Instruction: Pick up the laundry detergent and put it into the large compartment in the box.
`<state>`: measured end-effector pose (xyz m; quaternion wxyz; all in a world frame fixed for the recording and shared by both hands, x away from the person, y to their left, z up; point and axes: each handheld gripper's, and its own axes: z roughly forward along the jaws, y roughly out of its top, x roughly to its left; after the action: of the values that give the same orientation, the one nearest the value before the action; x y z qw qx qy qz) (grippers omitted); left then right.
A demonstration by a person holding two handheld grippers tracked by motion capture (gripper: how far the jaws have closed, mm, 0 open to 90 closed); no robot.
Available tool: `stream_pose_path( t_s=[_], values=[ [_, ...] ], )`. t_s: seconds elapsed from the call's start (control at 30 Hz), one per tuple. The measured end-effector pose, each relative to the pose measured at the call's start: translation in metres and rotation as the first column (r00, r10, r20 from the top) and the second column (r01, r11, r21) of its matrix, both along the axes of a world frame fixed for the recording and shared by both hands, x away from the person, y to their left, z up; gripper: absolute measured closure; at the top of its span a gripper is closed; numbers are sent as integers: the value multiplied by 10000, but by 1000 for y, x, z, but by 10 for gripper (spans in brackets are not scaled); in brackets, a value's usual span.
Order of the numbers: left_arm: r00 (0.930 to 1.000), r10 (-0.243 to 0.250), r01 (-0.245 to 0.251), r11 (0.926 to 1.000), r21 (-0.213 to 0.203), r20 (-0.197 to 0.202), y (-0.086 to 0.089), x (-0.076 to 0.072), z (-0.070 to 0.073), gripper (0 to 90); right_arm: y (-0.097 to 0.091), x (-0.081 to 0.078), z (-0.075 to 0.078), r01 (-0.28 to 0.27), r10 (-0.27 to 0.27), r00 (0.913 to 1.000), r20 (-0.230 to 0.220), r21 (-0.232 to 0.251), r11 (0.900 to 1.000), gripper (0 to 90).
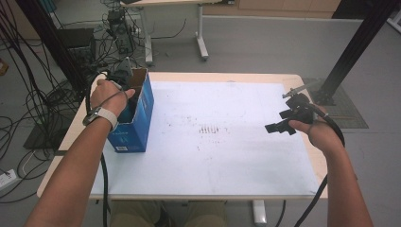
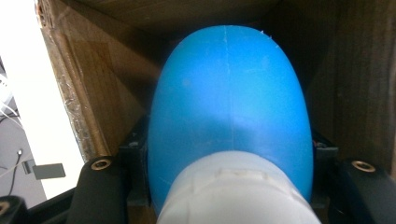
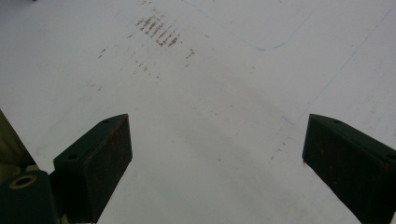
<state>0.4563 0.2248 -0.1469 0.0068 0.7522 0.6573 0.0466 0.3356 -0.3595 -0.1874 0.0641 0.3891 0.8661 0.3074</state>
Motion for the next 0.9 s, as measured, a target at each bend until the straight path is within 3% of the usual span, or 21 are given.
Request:
stream_pose_path(
  t_s=[0.9],
  values=[
    [10000, 3, -3, 10000, -37, 40, 2, -1, 0, 376, 2, 0, 2, -32, 32, 10000, 47, -6, 10000, 81]
  ],
)
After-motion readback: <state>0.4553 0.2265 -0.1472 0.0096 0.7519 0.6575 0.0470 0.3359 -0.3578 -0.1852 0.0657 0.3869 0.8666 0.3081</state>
